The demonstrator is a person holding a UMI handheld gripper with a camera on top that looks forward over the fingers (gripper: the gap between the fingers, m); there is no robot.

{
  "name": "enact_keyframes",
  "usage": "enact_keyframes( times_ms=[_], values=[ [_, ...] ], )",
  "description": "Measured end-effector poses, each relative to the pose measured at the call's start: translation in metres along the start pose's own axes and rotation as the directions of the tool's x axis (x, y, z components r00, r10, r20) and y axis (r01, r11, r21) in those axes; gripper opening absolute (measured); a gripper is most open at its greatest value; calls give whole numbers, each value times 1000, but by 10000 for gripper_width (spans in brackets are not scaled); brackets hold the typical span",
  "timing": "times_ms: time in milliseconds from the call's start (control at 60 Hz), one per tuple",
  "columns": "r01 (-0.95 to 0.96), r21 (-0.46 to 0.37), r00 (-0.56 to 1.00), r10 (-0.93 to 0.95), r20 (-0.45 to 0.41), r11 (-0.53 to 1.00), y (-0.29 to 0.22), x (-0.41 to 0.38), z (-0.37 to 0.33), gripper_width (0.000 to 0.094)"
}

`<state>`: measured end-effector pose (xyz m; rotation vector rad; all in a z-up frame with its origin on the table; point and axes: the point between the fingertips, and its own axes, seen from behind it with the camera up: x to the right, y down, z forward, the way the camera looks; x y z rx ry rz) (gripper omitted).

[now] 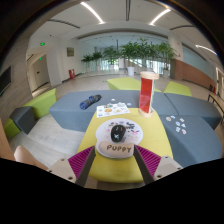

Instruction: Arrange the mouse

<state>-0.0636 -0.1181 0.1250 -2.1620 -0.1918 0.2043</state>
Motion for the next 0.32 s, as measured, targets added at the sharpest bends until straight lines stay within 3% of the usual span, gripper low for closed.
enact_keyframes(
  times_ms=[167,317],
  values=[
    [-6,-10,1000,6,-31,1000,13,15,11,820],
    [-16,-31,1000,16,-2,999,29,19,15,821]
  ],
)
